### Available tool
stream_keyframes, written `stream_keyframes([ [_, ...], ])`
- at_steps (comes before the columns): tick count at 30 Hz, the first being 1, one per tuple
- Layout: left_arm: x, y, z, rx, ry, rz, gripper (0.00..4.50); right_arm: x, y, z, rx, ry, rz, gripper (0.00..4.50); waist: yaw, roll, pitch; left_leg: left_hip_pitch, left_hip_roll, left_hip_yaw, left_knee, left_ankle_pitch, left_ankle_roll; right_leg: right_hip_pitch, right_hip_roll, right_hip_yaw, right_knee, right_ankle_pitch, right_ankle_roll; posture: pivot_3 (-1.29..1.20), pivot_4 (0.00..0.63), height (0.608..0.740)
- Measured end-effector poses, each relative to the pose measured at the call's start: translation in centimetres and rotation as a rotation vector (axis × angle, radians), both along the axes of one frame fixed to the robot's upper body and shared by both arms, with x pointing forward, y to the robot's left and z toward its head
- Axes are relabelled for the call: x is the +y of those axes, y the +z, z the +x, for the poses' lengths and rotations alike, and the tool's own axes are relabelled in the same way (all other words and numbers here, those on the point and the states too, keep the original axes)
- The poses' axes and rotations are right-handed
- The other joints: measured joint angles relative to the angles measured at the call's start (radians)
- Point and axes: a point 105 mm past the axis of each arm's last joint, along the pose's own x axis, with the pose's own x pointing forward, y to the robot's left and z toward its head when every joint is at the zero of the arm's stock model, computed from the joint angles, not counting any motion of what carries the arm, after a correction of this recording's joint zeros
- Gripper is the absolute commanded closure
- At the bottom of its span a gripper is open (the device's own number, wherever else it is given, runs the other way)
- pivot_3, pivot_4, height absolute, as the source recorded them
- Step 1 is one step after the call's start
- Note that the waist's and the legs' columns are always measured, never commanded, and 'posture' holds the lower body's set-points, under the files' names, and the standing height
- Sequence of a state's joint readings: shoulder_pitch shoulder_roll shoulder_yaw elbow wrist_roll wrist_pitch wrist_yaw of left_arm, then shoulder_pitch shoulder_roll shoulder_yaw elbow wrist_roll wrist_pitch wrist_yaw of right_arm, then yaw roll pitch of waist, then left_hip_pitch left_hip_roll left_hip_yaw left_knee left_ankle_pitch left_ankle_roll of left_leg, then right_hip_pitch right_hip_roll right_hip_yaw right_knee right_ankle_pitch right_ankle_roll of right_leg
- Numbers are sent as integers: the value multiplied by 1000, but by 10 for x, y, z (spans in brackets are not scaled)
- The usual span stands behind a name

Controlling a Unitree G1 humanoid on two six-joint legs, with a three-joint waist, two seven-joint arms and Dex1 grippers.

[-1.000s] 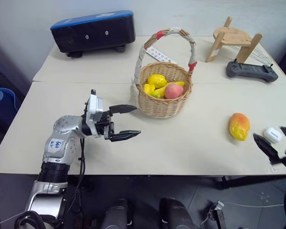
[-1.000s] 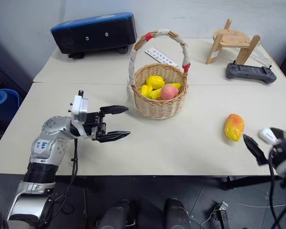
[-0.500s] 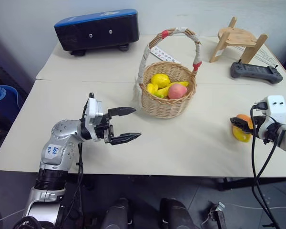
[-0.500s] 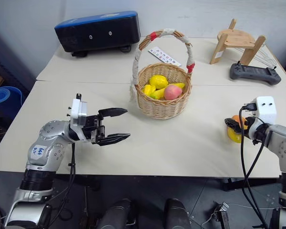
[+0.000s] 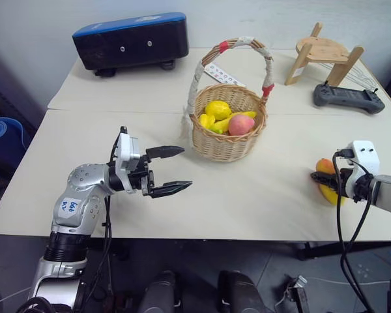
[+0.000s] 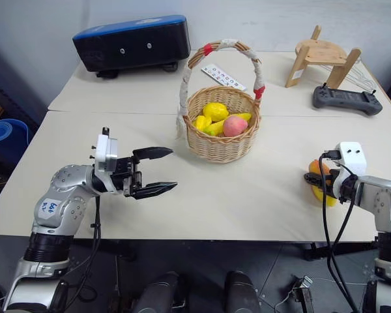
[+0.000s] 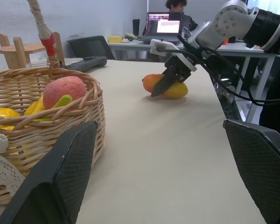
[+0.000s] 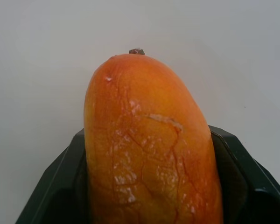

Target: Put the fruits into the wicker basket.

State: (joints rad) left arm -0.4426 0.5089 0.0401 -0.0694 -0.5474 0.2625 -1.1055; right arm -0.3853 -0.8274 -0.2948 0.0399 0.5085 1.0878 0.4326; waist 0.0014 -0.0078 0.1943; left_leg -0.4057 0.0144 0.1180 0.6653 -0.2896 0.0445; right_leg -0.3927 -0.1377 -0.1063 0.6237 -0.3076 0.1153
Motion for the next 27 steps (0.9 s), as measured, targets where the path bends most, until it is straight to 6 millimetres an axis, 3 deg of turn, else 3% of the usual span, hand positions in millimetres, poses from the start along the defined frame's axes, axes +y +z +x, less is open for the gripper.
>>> stream_keyframes([
  [3,1,0,0,3,4,0,0,25,20,2,-83,140,37,1855,-4,1,0,0,0,0,0,0,0,-1,0,1,0,0,0,0,150,740],
  [4,2,1,1,5,9,-4,0,43,37,6,-141,216,66,1855,-10,1,1,1,1,1,0,0,0,-1,1,2,1,0,0,0,150,740],
  [8,10,16,7,-1,74,-70,0,140,140,16,-493,537,174,1855,-34,1,1,2,5,0,-1,1,-5,-2,3,2,2,0,-1,0,150,740],
  [9,13,20,8,-4,93,-87,0,157,151,17,-532,580,185,1855,-31,1,0,1,6,-2,-1,0,-6,-2,4,2,2,0,-2,0,150,740],
  [11,22,24,9,-5,138,-111,0,182,152,23,-535,615,201,1855,-27,0,0,1,6,-5,-1,-1,-7,-2,5,2,4,0,-2,0,150,740],
  [14,29,24,10,0,179,-129,0,210,135,42,-490,607,188,1855,-21,0,0,-2,2,-4,-1,-2,-5,-4,3,0,4,0,-2,0,150,740],
  [16,31,23,10,6,198,-132,0,221,129,55,-488,591,154,1855,-20,0,0,-2,0,-3,-1,-2,-3,-4,2,-1,3,1,0,0,150,740],
  [21,32,22,6,3,218,-131,0,238,138,84,-580,537,132,1855,-33,-1,0,-1,0,2,0,-1,-1,-3,2,0,1,3,3,0,150,740],
  [27,33,20,4,4,239,-135,0,248,131,95,-569,559,157,9,-33,0,0,-1,1,1,-2,-1,-2,-5,2,0,2,3,3,0,150,740],
])
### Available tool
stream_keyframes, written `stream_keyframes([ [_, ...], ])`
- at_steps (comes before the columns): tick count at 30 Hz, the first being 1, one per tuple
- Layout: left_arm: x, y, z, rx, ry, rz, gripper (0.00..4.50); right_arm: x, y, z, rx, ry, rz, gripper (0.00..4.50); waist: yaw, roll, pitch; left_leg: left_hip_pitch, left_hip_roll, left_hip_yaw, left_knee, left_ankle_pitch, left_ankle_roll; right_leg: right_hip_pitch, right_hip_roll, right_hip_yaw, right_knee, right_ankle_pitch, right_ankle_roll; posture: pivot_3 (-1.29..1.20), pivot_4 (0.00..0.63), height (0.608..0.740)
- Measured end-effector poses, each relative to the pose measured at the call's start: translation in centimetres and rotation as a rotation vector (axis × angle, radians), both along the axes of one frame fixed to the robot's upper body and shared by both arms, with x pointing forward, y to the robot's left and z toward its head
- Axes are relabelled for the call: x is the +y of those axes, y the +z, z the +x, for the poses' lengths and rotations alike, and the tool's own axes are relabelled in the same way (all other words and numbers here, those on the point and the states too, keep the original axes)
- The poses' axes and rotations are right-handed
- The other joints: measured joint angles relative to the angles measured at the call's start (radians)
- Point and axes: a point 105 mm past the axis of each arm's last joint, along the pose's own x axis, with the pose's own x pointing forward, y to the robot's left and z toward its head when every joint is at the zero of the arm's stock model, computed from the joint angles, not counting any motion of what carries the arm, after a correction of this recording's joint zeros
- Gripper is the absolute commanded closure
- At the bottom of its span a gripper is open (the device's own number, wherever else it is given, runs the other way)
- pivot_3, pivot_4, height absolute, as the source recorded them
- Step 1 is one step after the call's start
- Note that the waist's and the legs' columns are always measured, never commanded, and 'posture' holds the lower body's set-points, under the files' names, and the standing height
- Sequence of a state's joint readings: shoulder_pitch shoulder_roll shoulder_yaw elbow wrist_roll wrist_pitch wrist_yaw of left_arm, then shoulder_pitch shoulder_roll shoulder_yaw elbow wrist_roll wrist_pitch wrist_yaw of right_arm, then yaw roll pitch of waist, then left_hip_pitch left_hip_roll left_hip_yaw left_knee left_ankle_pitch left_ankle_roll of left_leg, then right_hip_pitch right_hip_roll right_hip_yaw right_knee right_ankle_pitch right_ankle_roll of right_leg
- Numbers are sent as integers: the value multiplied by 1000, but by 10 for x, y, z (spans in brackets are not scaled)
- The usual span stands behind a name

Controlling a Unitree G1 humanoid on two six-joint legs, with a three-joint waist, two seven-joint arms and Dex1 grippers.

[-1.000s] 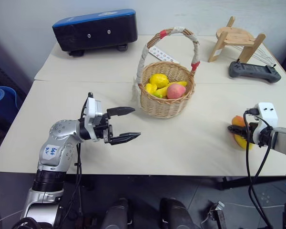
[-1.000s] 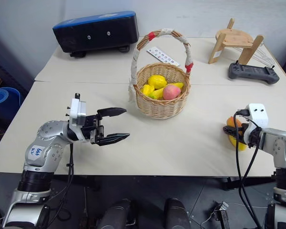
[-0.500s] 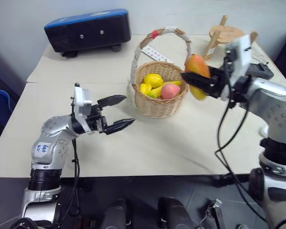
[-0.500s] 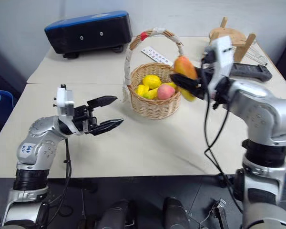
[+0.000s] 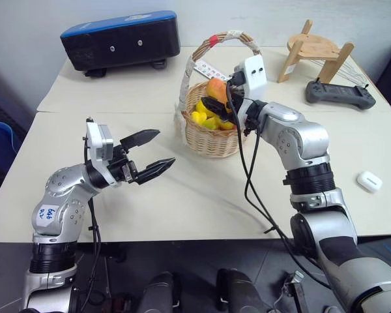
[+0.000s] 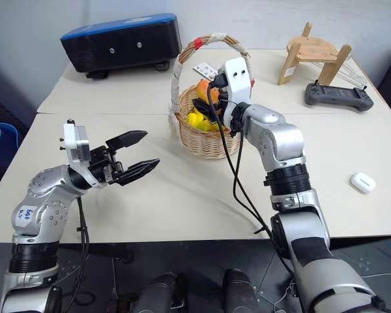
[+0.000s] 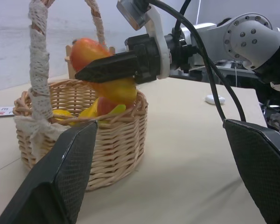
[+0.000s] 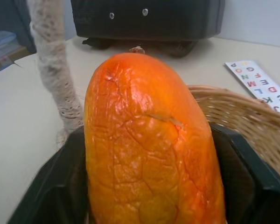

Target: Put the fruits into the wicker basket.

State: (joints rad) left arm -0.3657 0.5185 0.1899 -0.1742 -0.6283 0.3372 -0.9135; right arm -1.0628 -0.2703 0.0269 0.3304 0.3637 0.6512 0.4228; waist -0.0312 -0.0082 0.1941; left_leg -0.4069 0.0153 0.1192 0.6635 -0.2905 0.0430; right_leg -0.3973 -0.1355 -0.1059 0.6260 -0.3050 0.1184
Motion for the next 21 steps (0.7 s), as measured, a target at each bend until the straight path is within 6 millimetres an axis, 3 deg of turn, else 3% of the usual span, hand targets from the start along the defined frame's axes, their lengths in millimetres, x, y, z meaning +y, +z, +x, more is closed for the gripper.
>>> stream_keyframes([
  [4,-2,0,-1,0,-1,-5,0,-1,15,-2,-52,36,-19,9,3,0,0,0,0,-1,0,0,0,0,0,-1,0,0,0,0,150,740],
  [8,-1,0,-1,-3,2,-5,0,-29,28,-26,-107,112,-95,9,8,0,0,-1,-1,-2,0,-1,1,1,-1,-1,-1,0,0,0,150,740],
  [14,5,-2,-1,1,24,0,0,-75,0,-43,14,119,-164,9,2,0,0,0,0,2,0,-1,1,1,-1,0,-3,0,0,0,150,740],
  [16,6,-1,-1,-6,28,-1,0,-86,0,-38,23,70,-155,9,-3,0,0,1,1,3,0,-1,1,1,-1,0,-3,0,0,0,150,740],
  [19,7,-1,-2,-8,29,0,0,-102,9,-14,-16,-91,-149,9,-5,0,0,1,1,5,0,-1,0,0,-1,0,-3,0,-1,0,150,740],
  [21,8,0,-1,-10,31,-1,0,-101,11,0,-41,-156,-131,9,-5,0,0,1,1,5,0,-1,0,0,-1,0,-3,0,-1,0,150,740],
])
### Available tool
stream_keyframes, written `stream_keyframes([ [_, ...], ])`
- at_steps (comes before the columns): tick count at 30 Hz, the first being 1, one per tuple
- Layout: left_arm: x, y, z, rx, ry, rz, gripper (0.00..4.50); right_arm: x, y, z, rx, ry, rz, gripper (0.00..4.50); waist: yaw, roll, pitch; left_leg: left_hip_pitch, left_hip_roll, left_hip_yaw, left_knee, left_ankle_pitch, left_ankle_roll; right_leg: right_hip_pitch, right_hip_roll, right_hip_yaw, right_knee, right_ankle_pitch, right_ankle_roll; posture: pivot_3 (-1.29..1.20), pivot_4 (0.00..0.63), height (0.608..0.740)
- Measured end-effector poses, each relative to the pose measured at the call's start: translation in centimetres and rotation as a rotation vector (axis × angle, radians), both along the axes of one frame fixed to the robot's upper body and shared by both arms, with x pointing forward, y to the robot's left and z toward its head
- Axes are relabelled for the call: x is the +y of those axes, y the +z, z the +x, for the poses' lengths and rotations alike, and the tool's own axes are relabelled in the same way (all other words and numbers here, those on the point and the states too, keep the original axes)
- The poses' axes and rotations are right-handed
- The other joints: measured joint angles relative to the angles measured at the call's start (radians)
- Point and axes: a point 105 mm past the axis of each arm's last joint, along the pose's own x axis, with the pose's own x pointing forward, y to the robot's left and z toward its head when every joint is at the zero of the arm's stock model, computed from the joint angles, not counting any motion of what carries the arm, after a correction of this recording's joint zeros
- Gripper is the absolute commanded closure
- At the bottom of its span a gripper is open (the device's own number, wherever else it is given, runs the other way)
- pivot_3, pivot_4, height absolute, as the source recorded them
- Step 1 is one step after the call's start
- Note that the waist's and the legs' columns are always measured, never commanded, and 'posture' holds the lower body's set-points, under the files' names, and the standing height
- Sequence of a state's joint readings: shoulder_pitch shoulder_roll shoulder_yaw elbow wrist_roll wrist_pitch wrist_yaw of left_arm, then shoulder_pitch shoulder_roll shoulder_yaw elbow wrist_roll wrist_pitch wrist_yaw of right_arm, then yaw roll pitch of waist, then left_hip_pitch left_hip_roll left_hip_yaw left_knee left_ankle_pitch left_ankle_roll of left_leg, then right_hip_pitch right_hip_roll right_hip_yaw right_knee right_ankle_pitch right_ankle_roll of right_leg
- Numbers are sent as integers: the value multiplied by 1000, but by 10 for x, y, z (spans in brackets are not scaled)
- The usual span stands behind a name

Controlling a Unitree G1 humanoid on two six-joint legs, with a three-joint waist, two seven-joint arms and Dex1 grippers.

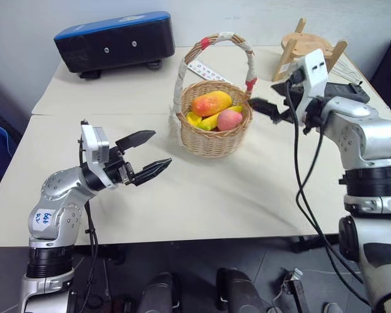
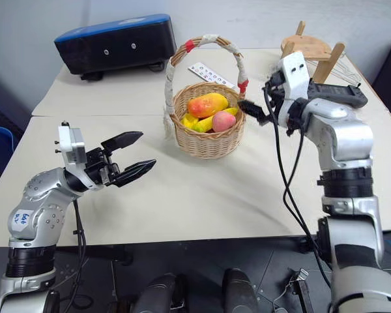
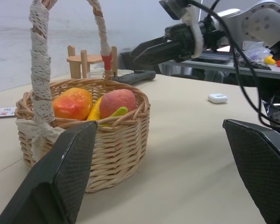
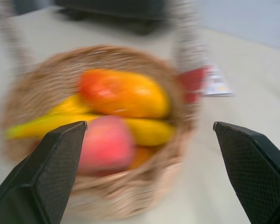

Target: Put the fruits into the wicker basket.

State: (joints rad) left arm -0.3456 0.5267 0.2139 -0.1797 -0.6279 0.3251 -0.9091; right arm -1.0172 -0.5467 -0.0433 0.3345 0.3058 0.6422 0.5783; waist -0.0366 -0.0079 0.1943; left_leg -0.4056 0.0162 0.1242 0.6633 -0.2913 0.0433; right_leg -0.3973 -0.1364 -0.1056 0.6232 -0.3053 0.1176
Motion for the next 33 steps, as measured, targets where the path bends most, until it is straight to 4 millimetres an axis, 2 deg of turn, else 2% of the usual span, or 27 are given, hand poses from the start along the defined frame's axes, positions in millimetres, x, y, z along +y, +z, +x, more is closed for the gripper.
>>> stream_keyframes([
  [5,-2,5,3,-19,-7,-3,0,26,-9,29,-19,-26,-2,9,1,0,0,-1,0,0,0,0,0,-1,0,0,1,0,0,0,150,740],
  [10,-1,6,5,-19,-3,-8,0,37,-9,42,-43,-21,0,9,7,0,0,-1,-1,-2,0,0,0,-1,0,-1,1,0,0,0,150,740],
  [13,-1,6,5,-26,-2,-13,0,40,-7,42,-70,12,-4,551,5,0,0,-1,0,-2,0,0,0,-1,0,-1,1,0,0,0,150,740],
  [19,-2,4,4,-26,-1,-21,0,44,-1,35,-88,82,-7,2608,-2,0,0,-1,0,-2,0,0,0,-1,1,-1,2,0,0,0,150,740],
  [23,-2,4,4,-29,-4,-20,0,41,-9,28,-69,112,-11,3969,-4,0,0,-1,1,-2,0,0,0,-1,1,-1,2,0,0,0,150,740],
  [24,-3,4,4,-30,-7,-19,0,39,-12,26,-61,116,-14,4189,-4,0,0,-1,1,-2,0,0,0,-1,1,-1,2,0,0,0,150,740],
  [28,-8,3,4,-27,-35,-11,0,32,-14,12,-55,137,-26,4190,4,1,0,-1,0,-3,0,0,0,-1,0,-1,2,0,0,0,150,740],
  [33,-8,0,6,-13,-49,-9,0,0,-9,-9,-80,29,28,4190,13,0,0,-2,-1,-3,0,0,0,-1,-1,-1,1,0,0,0,150,740],
])
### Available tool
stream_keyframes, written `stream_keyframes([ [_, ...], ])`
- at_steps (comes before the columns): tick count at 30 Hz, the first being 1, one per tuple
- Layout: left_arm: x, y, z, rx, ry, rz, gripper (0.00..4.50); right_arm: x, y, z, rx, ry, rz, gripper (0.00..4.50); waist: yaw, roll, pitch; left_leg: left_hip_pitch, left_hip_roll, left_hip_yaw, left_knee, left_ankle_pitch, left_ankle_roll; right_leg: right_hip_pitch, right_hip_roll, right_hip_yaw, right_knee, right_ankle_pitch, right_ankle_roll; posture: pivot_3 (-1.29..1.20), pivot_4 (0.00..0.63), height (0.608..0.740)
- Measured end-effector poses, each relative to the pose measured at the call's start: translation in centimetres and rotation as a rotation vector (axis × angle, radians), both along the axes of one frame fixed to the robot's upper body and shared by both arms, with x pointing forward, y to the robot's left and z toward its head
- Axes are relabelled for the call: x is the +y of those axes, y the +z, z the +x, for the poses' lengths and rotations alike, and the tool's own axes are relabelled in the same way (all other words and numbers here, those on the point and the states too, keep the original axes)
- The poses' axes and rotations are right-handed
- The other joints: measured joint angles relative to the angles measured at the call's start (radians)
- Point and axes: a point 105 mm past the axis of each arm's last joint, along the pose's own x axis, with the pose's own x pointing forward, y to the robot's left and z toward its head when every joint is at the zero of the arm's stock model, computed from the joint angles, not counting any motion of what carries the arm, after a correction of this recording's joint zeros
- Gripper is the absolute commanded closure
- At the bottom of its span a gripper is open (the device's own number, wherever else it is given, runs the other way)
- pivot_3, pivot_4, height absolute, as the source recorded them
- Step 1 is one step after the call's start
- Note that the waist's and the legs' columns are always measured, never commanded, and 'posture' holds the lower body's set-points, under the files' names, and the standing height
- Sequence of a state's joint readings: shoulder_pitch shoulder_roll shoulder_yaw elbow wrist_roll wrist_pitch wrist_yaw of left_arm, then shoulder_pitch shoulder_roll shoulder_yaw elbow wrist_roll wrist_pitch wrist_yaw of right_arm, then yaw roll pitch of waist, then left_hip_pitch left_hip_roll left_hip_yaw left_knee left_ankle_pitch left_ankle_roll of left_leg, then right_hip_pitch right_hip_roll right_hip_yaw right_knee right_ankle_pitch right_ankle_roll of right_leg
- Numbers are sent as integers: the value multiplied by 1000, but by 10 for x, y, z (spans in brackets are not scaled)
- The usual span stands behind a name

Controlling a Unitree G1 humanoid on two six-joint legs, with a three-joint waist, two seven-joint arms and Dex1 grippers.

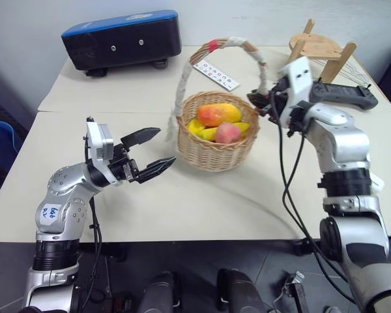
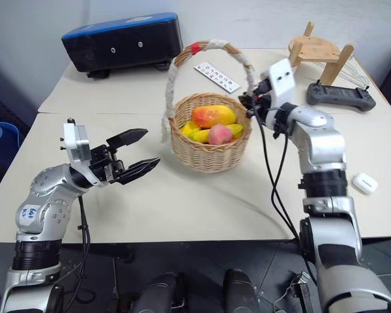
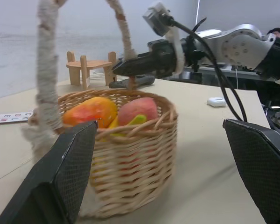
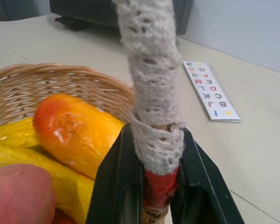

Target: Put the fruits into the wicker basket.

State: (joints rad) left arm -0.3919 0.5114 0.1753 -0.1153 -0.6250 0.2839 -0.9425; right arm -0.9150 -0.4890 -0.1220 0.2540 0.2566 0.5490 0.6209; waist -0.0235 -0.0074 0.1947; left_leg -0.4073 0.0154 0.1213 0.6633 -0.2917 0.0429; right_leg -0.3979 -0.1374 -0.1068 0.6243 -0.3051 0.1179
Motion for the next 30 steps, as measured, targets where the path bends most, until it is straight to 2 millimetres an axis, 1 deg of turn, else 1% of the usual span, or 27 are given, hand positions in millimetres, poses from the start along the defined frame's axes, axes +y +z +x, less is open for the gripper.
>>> stream_keyframes([
  [3,-2,-2,0,8,-14,1,0,-38,14,-20,-62,-161,62,4190,6,0,0,0,0,0,0,0,0,0,0,0,0,0,0,0,150,740],
  [6,-5,-3,0,12,-34,4,0,-85,23,-44,-117,-392,120,4190,13,0,0,0,0,0,0,0,0,0,0,0,-1,0,0,0,150,740],
  [8,-7,-4,0,14,-48,6,0,-111,21,-57,-126,-533,148,4190,17,0,0,0,0,2,0,0,0,0,0,1,-1,0,0,0,150,740],
  [9,-9,-4,-1,15,-55,6,0,-120,20,-62,-129,-584,154,4190,17,0,0,0,0,2,0,0,0,0,1,1,-1,0,0,0,150,740],
  [11,-11,-4,2,20,-70,1,0,-144,11,-74,-130,-730,151,4190,19,0,0,0,0,3,0,0,0,0,1,2,-1,0,0,0,150,740],
  [13,-11,-5,4,24,-75,1,0,-163,0,-81,-110,-839,145,4190,18,0,0,1,0,4,0,0,0,0,1,2,-2,0,0,0,150,740],
  [16,-11,-3,9,26,-77,-5,0,-180,-10,-88,-94,-955,146,4190,16,1,0,1,0,4,0,0,0,0,2,3,-2,0,0,0,150,740],
  [20,-17,-3,9,16,-96,2,0,-186,-13,-91,-104,-1012,181,4190,13,1,0,1,1,4,0,0,0,0,2,3,-2,0,0,0,150,740],
  [22,-18,-4,9,19,-98,1,0,-185,-22,-87,-84,-1004,228,3465,12,1,0,1,1,4,0,0,0,0,2,3,-2,0,0,0,150,740],
  [24,-18,-6,9,25,-102,4,0,-182,-29,-84,-57,-980,256,2892,13,1,0,1,1,4,0,1,1,0,2,3,-2,0,0,0,150,740],
  [27,-17,-8,10,32,-99,7,0,-180,-27,-83,-62,-955,263,1852,14,1,1,1,1,4,0,1,1,0,2,3,-2,0,0,0,150,740],
  [30,-14,-8,10,31,-94,22,0,-184,-29,-88,-53,-928,227,843,22,1,1,1,0,3,0,1,1,0,2,3,-2,0,0,0,150,740],
])
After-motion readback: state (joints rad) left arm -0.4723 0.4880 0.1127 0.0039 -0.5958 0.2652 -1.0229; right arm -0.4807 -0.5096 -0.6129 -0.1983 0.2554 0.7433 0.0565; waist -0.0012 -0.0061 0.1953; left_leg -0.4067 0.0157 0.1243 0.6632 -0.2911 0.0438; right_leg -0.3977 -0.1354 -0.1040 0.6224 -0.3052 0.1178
